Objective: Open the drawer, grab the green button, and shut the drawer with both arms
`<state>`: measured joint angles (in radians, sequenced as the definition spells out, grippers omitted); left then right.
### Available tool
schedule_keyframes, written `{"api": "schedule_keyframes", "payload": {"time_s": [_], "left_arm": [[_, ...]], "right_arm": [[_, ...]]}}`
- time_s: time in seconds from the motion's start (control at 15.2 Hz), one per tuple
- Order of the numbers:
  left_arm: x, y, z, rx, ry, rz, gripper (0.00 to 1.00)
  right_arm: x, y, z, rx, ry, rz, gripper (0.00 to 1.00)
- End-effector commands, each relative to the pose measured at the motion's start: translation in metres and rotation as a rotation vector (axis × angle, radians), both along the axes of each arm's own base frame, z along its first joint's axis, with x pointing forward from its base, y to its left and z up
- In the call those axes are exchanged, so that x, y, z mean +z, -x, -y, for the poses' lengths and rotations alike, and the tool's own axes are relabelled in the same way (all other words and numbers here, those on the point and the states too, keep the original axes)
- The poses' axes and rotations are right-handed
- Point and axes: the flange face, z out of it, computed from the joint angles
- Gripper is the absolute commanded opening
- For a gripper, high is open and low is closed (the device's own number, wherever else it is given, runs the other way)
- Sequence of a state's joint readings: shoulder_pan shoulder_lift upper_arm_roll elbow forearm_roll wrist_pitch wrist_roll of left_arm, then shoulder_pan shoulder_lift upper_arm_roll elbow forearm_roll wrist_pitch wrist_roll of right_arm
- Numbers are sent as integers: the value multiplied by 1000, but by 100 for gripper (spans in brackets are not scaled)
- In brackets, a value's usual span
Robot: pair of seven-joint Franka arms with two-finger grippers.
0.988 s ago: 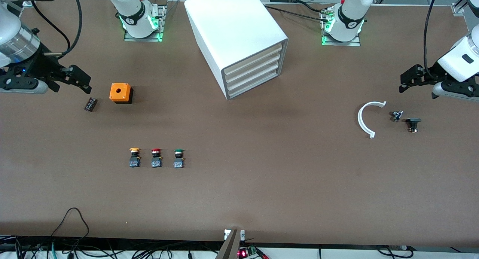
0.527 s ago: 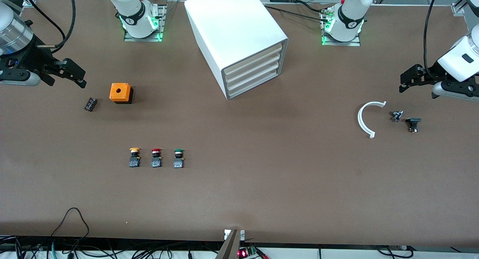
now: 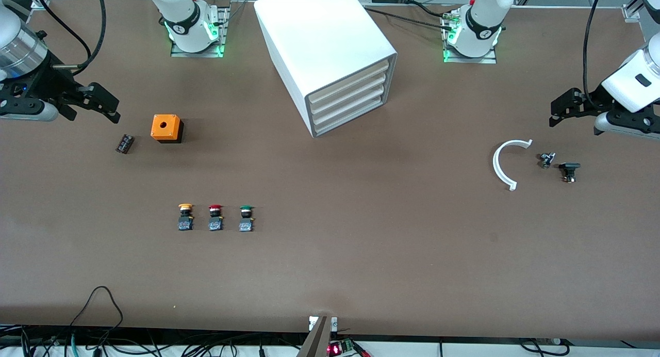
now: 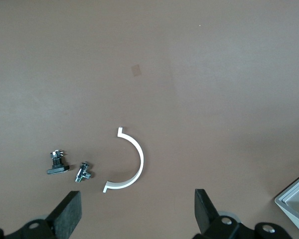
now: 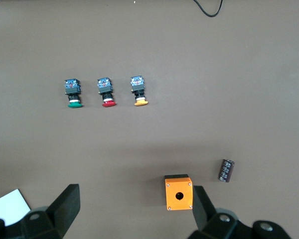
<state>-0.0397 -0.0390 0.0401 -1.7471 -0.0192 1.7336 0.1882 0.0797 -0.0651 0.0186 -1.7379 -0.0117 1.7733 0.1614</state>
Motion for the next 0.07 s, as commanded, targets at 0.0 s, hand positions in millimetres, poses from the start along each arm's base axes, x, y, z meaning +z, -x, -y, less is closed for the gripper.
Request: {"api": "schedule_keyframes", "payload": {"time_s": [0.0], "left_arm": [[9,1,0,-21,-9,-2,100]], "right_arm": [[9,-7,0,10,-7,15,100]]}}
